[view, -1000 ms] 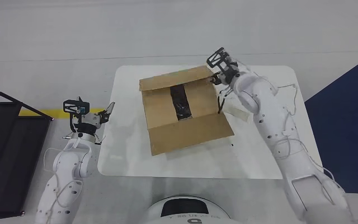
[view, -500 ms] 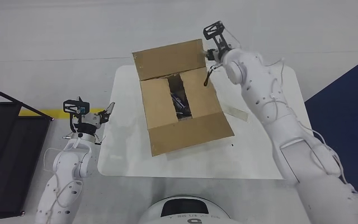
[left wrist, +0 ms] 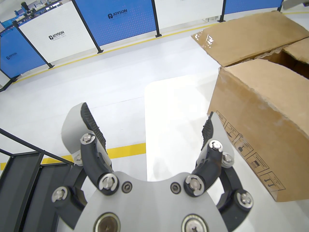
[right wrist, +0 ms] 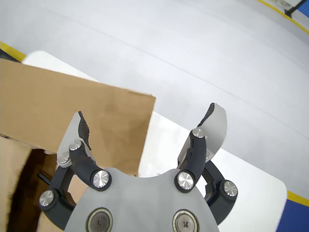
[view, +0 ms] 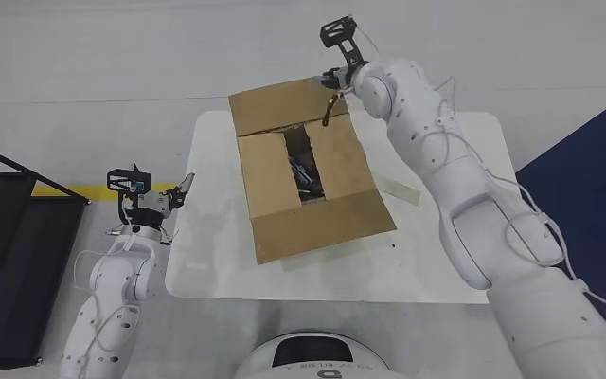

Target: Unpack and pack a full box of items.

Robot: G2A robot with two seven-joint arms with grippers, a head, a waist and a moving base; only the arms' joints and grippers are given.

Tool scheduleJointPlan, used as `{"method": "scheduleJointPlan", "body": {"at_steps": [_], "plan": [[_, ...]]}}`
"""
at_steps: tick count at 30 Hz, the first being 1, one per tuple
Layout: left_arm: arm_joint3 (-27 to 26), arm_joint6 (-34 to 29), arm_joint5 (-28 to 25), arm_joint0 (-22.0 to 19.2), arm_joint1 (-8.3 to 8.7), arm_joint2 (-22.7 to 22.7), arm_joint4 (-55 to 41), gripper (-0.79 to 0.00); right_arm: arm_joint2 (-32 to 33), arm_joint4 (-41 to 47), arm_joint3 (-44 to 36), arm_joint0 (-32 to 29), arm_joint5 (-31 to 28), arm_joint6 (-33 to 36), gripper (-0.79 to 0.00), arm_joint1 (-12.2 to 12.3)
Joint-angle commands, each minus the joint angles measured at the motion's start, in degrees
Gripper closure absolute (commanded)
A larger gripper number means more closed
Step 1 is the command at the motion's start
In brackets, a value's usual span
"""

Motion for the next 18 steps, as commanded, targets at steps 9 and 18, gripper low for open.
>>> {"method": "scheduleJointPlan", "body": {"at_steps": [9, 18], "plan": [[0.0, 0.0, 0.0, 0.0, 0.0, 0.0, 0.0, -0.785, 4.8, 8.3, -6.0, -5.6, -9.5, -6.9, -0.785, 1.1], [0.0, 0.0, 0.0, 0.0, 0.0, 0.0, 0.0, -0.785, 4.8, 8.5, -6.3, -5.9, -9.8, -6.9, -0.785, 1.1]]}}
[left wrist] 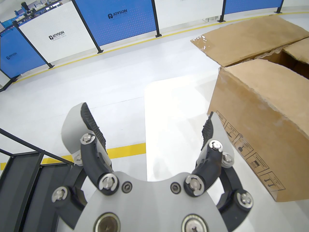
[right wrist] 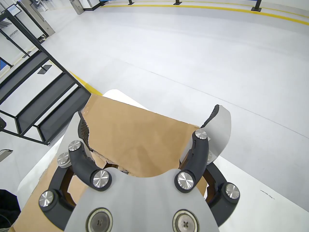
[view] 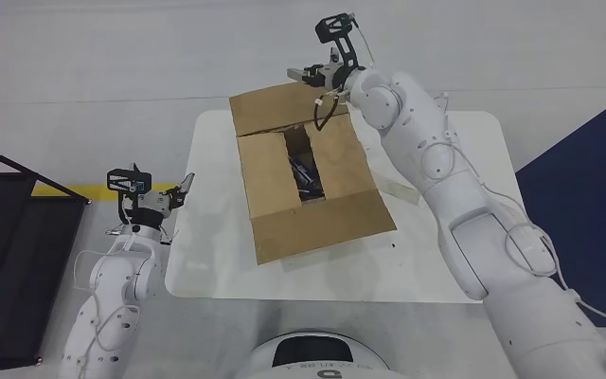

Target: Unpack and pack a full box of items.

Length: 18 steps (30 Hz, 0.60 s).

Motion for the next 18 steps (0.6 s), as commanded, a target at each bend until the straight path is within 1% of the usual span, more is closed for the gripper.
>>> {"method": "scheduleJointPlan", "body": {"at_steps": [1, 2, 3, 6, 8, 10, 14, 18], "plan": [[0.0, 0.0, 0.0, 0.0, 0.0, 0.0, 0.0, -0.785, 0.0, 0.6, -0.8, -0.6, -1.1, 0.2, -0.785, 0.0], [0.0, 0.0, 0.0, 0.0, 0.0, 0.0, 0.0, -0.785, 0.5, 1.9, -2.4, -1.3, -4.4, 1.0, -0.785, 0.2], [-0.1, 0.1, -0.1, -0.1, -0.01, 0.1, 0.0, -0.785, 1.7, 3.5, -3.6, -1.9, -8.9, 2.7, -0.785, 0.8], [-0.2, 0.1, -0.4, -1.2, -0.1, 1.4, 2.0, -0.785, 4.3, 5.4, -6.0, -3.3, -15.8, 7.6, -0.785, 2.5], [0.2, -0.9, -0.6, -2.5, -0.32, 3.2, 2.2, -0.785, 6.5, 7.9, -9.8, -5.7, -20.7, 12.3, -0.785, 3.8], [0.8, -1.3, -1.0, -3.5, -0.45, 4.7, 3.1, -0.785, 8.0, 10.0, -12.6, -7.6, -23.5, 16.0, -0.785, 4.8], [3.5, -2.1, -2.7, -6.7, -0.86, 10.4, 8.2, -0.785, 10.7, 14.9, -20.0, -12.3, -25.4, 25.1, -0.785, 6.7], [6.2, -2.2, -1.8, -10.2, -1.61, 15.7, 11.4, -0.785, 11.8, 17.1, -26.6, -16.2, -24.2, 34.5, -0.785, 8.3]]}}
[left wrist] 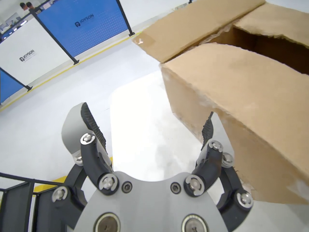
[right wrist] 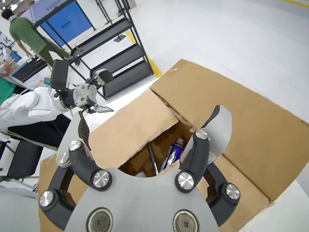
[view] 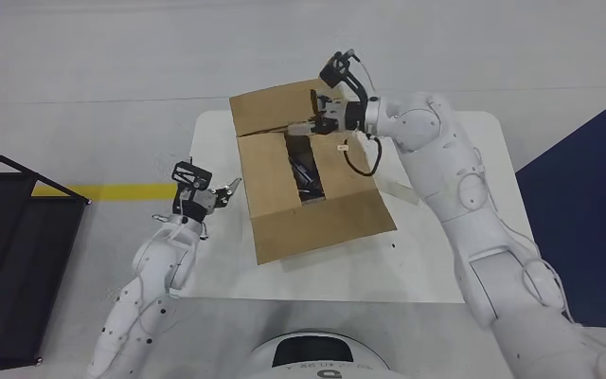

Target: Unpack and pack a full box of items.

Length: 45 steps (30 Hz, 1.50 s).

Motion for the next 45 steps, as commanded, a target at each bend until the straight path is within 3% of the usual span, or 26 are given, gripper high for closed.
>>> {"method": "scheduleJointPlan", "body": {"at_steps": [1, 10, 24, 38, 40, 45], "plan": [[0.7, 0.0, 0.7, -1.3, -0.3, 1.8, 0.5, -0.785, 0.0, 0.5, -2.2, -1.3, 0.7, 3.8, -0.785, 0.5], [2.7, -0.1, 3.7, -4.0, -1.18, 4.6, 1.5, -0.785, -5.2, 1.0, -2.3, -1.7, 3.7, 9.5, -0.785, 0.4], [3.7, 1.8, 5.6, -1.8, -1.54, 4.1, 1.8, -0.785, -13.8, 5.3, 10.8, 3.7, 11.4, 11.8, -0.785, -2.6], [3.4, 4.3, 7.0, 1.0, -1.83, 2.2, -0.9, -0.785, -14.4, 31.9, 18.5, 7.7, 6.6, 17.1, -0.785, -6.0], [3.5, 4.9, 7.3, 1.4, -1.84, 1.4, -1.8, -0.785, -14.8, 33.9, 18.6, 8.5, 6.7, 17.4, -0.696, -6.4], [3.9, 6.9, 8.4, 2.6, -1.86, -1.8, -6.1, -0.785, -18.0, 38.1, 17.8, 9.7, 7.4, 18.0, -0.72, -7.9]]}}
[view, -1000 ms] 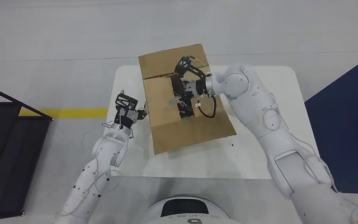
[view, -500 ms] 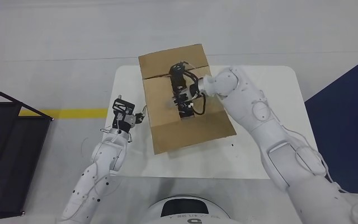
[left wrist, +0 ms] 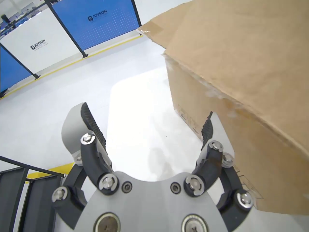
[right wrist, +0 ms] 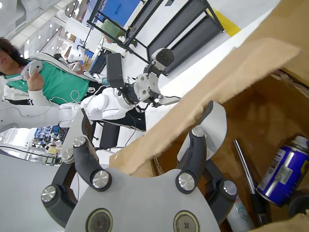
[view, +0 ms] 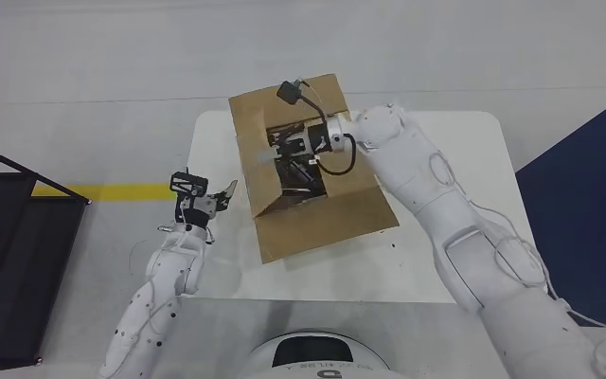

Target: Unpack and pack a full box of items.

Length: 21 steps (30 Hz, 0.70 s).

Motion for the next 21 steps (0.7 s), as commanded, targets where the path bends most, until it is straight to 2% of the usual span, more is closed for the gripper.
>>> {"method": "scheduleJointPlan", "body": {"at_steps": [1, 3, 4, 7, 11, 14, 21], "plan": [[0.3, 0.8, 0.4, 0.4, -0.02, -1.4, -2.0, -0.785, -1.6, 1.4, 0.5, 0.9, 0.5, 0.5, -0.727, -0.8], [0.7, 1.7, 0.9, 0.8, -0.05, -2.9, -4.3, -0.785, -3.2, 3.4, 2.2, 1.9, 0.8, 0.8, -0.727, -2.0], [0.9, 2.2, 1.2, 1.0, -0.05, -3.9, -5.6, -0.785, -3.8, 5.2, 3.0, 2.5, 1.2, 1.2, -0.671, -2.8], [1.5, 3.6, 1.7, 1.8, -0.04, -7.0, -9.7, -0.785, -6.0, 7.8, 5.7, 4.6, 1.6, 1.6, -0.637, -5.0], [3.0, 4.4, 1.9, 2.8, 0.04, -10.9, -13.7, -0.785, -9.9, 8.2, 8.2, 6.0, 2.1, 2.1, -0.643, -7.9], [4.2, 4.6, 1.7, 3.0, 0.07, -12.8, -15.3, -0.785, -12.6, 7.8, 10.3, 6.4, 2.5, 2.5, -0.68, -9.8], [5.3, 3.7, 1.4, 2.2, -0.01, -14.4, -16.2, -0.785, -15.5, 6.2, 16.8, 8.2, 0.3, 0.4, -0.696, -12.7]]}}
